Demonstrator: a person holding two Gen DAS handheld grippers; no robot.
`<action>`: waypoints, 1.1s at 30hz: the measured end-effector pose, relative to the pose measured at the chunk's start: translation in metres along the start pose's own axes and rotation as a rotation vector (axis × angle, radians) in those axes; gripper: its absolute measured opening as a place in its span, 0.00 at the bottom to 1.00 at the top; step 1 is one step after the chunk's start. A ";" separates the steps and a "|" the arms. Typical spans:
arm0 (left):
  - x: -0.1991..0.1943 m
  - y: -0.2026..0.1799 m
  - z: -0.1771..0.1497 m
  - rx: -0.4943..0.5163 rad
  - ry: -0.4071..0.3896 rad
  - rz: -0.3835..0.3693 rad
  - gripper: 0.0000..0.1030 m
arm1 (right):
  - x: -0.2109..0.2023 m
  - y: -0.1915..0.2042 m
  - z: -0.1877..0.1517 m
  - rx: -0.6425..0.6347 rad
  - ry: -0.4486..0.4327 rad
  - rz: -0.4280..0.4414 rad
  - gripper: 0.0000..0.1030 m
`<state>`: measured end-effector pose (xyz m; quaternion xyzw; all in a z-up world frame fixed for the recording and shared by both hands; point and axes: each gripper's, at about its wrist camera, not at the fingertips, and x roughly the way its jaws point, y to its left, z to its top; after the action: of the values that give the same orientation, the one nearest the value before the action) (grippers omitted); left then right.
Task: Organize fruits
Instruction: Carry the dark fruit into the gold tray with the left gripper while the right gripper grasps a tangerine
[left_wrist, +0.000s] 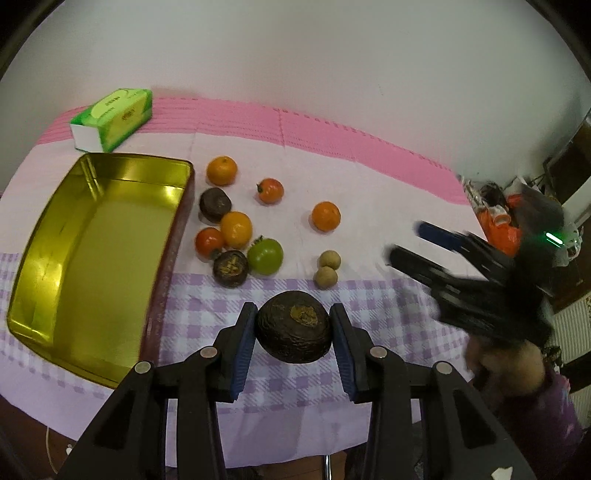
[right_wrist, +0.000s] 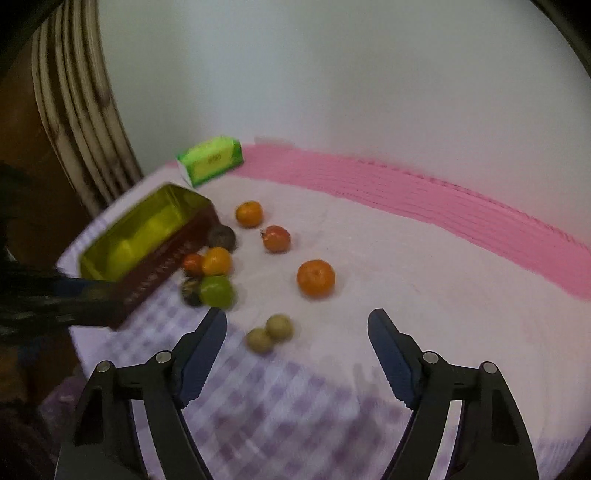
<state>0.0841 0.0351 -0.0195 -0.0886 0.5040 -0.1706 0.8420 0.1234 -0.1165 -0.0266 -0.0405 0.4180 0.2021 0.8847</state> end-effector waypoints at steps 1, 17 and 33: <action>-0.003 0.002 0.001 -0.005 -0.004 0.001 0.35 | 0.013 -0.002 0.005 -0.010 0.016 -0.008 0.76; -0.023 0.037 0.010 -0.071 -0.029 0.028 0.35 | 0.103 -0.018 0.019 -0.015 0.186 -0.011 0.36; -0.019 0.076 0.023 -0.072 -0.061 0.138 0.35 | 0.027 -0.120 -0.059 0.307 0.030 -0.330 0.36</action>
<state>0.1111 0.1119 -0.0169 -0.0893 0.4889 -0.0913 0.8629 0.1432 -0.2320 -0.0963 0.0239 0.4445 -0.0121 0.8954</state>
